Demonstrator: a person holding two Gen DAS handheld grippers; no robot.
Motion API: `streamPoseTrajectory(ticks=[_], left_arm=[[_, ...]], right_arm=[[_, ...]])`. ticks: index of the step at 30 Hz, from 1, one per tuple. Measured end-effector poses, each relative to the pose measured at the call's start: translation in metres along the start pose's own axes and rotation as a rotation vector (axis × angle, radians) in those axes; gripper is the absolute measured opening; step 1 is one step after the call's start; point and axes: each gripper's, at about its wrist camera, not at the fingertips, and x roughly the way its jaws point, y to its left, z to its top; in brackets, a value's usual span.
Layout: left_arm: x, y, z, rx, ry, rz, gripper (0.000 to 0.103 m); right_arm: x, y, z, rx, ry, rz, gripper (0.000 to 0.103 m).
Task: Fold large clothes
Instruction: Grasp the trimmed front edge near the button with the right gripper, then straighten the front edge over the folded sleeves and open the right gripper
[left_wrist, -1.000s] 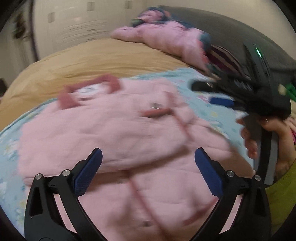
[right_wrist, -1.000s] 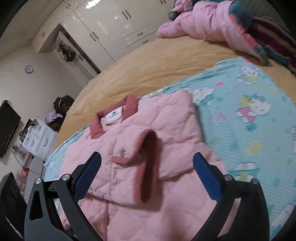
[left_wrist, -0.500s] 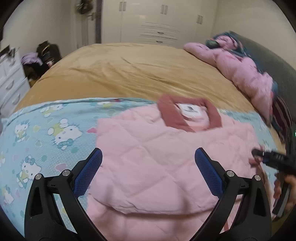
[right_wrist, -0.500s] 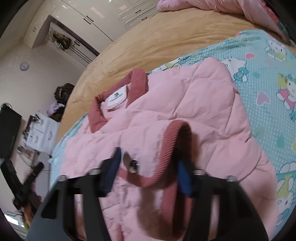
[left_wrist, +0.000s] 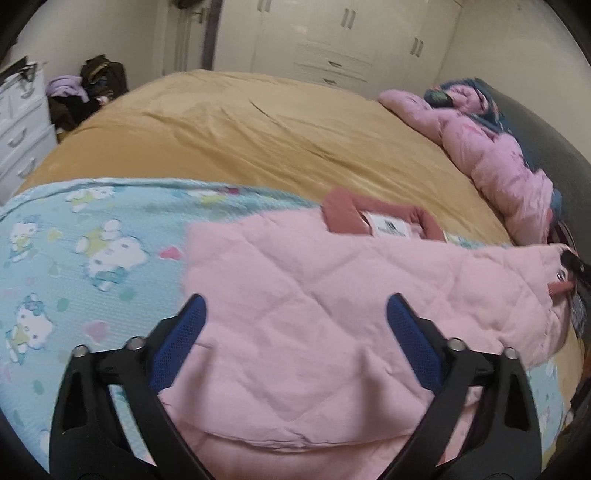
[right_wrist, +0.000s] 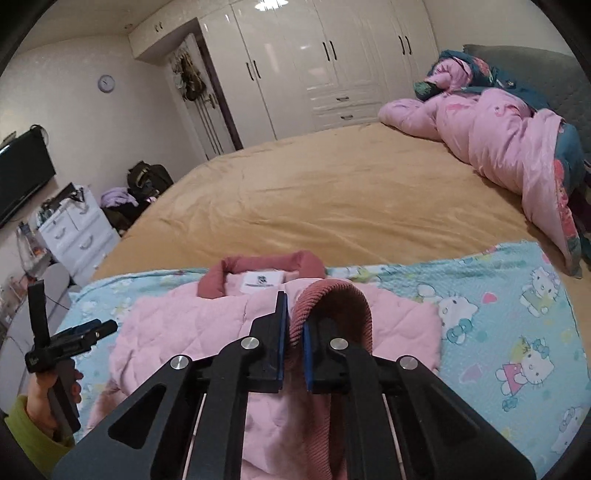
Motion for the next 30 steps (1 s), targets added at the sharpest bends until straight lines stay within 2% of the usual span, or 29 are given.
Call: streamPoseTrajectory(ticks=[2, 5, 6, 13, 14, 17, 18, 20, 22, 24, 30], left_arm=[[0.01, -0.008, -0.008, 0.015, 0.033, -0.025, 0.059], [0.025, -0.016, -0.021, 0.034, 0.08, -0.049, 0.043], [0.029, -0.019, -0.025, 0.048, 0.094, -0.042, 0.041], [0.048, -0.03, -0.042, 0.107, 0.139, -0.003, 0.039], [0.05, -0.029, -0.042, 0.109, 0.143, -0.003, 0.039], [0.055, -0.027, -0.043, 0.108, 0.156, -0.007, 0.039], [0.056, -0.026, -0.043, 0.108, 0.158, -0.007, 0.039], [0.059, -0.028, -0.045, 0.117, 0.158, 0.002, 0.039], [0.06, -0.029, -0.048, 0.129, 0.156, 0.009, 0.039], [0.062, -0.028, -0.048, 0.124, 0.158, 0.002, 0.039], [0.062, -0.026, -0.048, 0.128, 0.158, -0.006, 0.039]], right_arm=[[0.004, -0.004, -0.007, 0.009, 0.008, -0.011, 0.007], [0.012, -0.012, -0.018, 0.026, 0.028, -0.022, 0.007], [0.015, -0.012, -0.023, 0.023, 0.034, -0.027, 0.007], [0.026, -0.015, -0.037, 0.024, 0.075, -0.067, 0.008], [0.026, -0.016, -0.038, 0.034, 0.083, -0.064, 0.011], [0.021, -0.017, -0.039, 0.036, 0.08, -0.117, 0.031], [0.016, -0.018, -0.039, 0.038, 0.066, -0.147, 0.04], [0.006, -0.015, -0.038, 0.043, 0.029, -0.177, 0.048], [0.001, -0.006, -0.036, 0.031, -0.006, -0.156, 0.056], [0.004, 0.01, -0.038, -0.012, -0.003, -0.112, 0.065], [0.054, 0.067, -0.057, -0.153, 0.126, -0.057, 0.071]])
